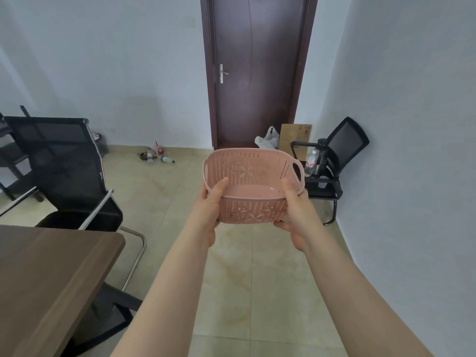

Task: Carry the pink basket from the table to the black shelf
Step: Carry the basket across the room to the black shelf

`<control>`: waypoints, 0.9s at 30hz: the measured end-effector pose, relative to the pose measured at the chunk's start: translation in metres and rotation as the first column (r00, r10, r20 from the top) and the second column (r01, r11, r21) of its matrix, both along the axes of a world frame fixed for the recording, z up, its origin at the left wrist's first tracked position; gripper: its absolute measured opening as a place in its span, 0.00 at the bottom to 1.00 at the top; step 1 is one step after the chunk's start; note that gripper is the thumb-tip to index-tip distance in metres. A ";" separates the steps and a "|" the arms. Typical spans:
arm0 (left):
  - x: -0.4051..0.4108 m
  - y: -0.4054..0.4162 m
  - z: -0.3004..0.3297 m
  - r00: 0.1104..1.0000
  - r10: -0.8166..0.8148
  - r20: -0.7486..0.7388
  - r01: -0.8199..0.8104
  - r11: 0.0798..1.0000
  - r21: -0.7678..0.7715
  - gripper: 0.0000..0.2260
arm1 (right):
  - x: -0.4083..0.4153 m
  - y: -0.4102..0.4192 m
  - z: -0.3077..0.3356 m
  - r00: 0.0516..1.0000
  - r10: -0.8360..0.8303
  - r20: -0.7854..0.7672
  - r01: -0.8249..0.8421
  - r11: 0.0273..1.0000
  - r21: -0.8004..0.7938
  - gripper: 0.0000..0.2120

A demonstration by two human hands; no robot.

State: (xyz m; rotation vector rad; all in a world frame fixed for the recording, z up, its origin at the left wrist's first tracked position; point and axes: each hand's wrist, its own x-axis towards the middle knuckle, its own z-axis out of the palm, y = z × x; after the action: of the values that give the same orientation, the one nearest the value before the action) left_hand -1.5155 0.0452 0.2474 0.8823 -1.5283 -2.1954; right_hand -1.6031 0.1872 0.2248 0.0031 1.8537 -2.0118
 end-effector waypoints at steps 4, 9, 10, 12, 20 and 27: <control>-0.050 -0.023 0.000 1.000 0.023 -0.001 -0.023 1.000 0.010 0.15 | -0.054 -0.025 0.001 1.000 0.018 -0.007 -0.018 1.000 -0.016 0.33; -0.116 -0.063 -0.011 0.999 0.031 -0.012 -0.031 0.999 0.022 0.14 | -0.119 -0.064 -0.004 0.999 0.039 -0.023 -0.039 0.999 -0.005 0.33; -0.127 -0.070 -0.013 0.999 0.035 -0.013 -0.034 0.999 0.024 0.15 | -0.130 -0.071 -0.005 0.999 0.037 -0.026 -0.037 0.999 -0.001 0.32; -0.157 -0.091 -0.019 0.999 0.041 -0.014 -0.041 0.999 0.028 0.15 | -0.160 -0.093 -0.009 0.998 0.043 -0.036 -0.042 0.999 0.009 0.31; -0.275 -0.202 -0.012 0.998 0.061 -0.015 -0.060 0.997 0.041 0.14 | -0.277 -0.206 0.004 0.995 0.092 -0.036 -0.092 0.996 0.003 0.26; -0.362 -0.276 -0.006 0.996 0.084 -0.007 -0.083 0.995 0.047 0.16 | -0.366 -0.283 0.013 0.989 0.140 -0.046 -0.141 0.990 -0.022 0.24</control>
State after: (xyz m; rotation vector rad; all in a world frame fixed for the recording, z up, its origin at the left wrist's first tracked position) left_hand -1.8777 -0.2309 0.2416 0.9325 -1.4153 -2.1806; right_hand -1.9696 -0.0960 0.2375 -0.1753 1.8018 -1.9531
